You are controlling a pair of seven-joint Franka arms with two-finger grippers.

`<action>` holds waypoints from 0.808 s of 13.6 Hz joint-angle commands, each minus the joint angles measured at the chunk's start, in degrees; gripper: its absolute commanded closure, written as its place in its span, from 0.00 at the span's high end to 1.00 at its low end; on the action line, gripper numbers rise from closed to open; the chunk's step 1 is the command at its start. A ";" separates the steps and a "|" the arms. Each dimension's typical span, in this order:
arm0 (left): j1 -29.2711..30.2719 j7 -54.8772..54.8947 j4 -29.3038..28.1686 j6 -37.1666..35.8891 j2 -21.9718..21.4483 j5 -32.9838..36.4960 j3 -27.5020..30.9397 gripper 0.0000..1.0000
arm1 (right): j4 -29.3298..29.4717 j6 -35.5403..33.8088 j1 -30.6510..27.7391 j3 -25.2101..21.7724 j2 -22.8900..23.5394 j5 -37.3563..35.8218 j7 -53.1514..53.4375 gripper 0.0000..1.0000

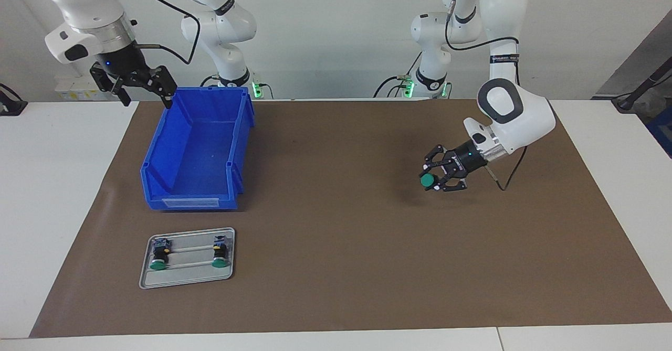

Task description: Place and press button with both arms

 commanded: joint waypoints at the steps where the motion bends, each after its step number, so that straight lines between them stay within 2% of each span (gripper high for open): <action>1: 1.06 5.76 -5.25 -0.25 -3.25 -3.68 -0.36 0.38 | -0.20 0.46 -0.44 0.28 -0.53 1.13 -0.66 1.00; 3: 3.33 11.89 -7.53 -2.60 -2.64 -6.13 -0.36 0.37 | -0.29 0.46 -0.44 0.28 -0.53 1.13 -0.66 1.00; 5: 5.89 20.86 -9.30 -7.70 -0.62 -13.41 -0.36 0.38 | -0.29 0.46 -0.44 0.28 -0.53 1.13 -0.57 1.00; 8: 5.90 22.56 -10.88 -10.33 -0.52 -17.20 -0.36 0.37 | -0.29 0.46 -0.44 0.28 -0.53 1.13 -0.57 1.00; 11: 5.90 29.40 -13.34 -15.62 1.14 -27.13 -0.36 0.38 | -0.29 0.46 -0.44 0.28 -0.53 1.13 -0.57 1.00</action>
